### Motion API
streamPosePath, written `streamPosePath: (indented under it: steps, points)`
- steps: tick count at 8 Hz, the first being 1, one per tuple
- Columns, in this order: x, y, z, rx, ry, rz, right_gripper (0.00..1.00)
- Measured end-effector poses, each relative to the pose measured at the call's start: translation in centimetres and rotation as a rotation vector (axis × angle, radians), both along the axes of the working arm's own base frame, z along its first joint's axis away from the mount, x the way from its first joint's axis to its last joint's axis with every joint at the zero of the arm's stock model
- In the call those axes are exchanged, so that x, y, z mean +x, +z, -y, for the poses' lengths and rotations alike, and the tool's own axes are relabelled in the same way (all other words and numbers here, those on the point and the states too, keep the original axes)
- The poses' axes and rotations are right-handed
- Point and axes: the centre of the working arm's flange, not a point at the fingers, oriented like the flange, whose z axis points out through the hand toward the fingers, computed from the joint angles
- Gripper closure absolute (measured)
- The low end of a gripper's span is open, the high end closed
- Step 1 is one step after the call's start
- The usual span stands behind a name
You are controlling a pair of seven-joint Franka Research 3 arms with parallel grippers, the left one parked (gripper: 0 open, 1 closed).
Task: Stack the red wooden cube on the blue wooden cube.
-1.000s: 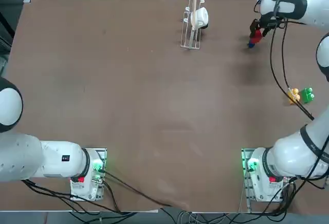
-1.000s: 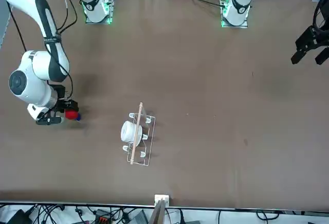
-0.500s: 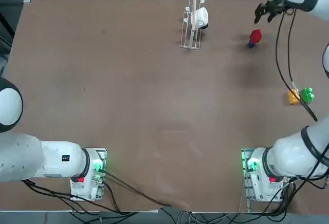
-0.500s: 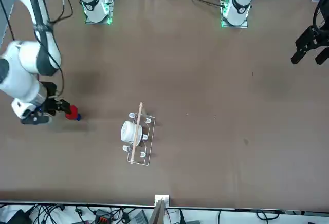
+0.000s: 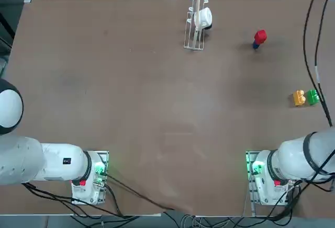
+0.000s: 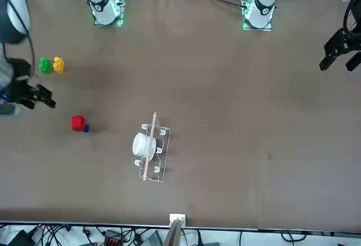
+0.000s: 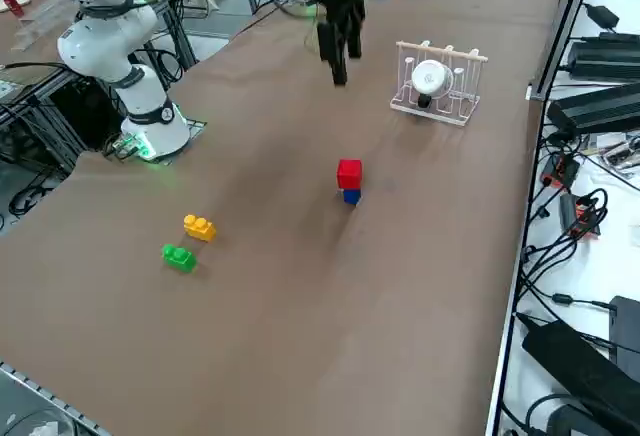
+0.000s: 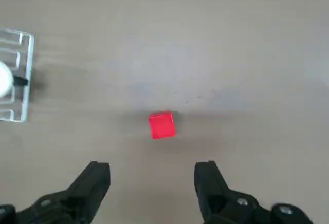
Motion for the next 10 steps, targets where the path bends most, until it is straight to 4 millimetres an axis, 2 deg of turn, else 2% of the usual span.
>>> streamPosePath:
  steps: [2,4,6,8,10]
  points:
    - [-1.3,4.2,-0.5,0.01,-0.109,-0.026,0.0]
    - [-2.0,6.3,-0.9,0.027,-0.145,-0.028,0.0]
    - [-2.3,6.2,-1.5,0.028,-0.14,-0.055,0.0]
    - [-2.6,6.3,-3.0,0.027,-0.129,-0.069,0.0]
    - [-2.9,6.8,-3.2,0.025,-0.127,-0.065,0.0]
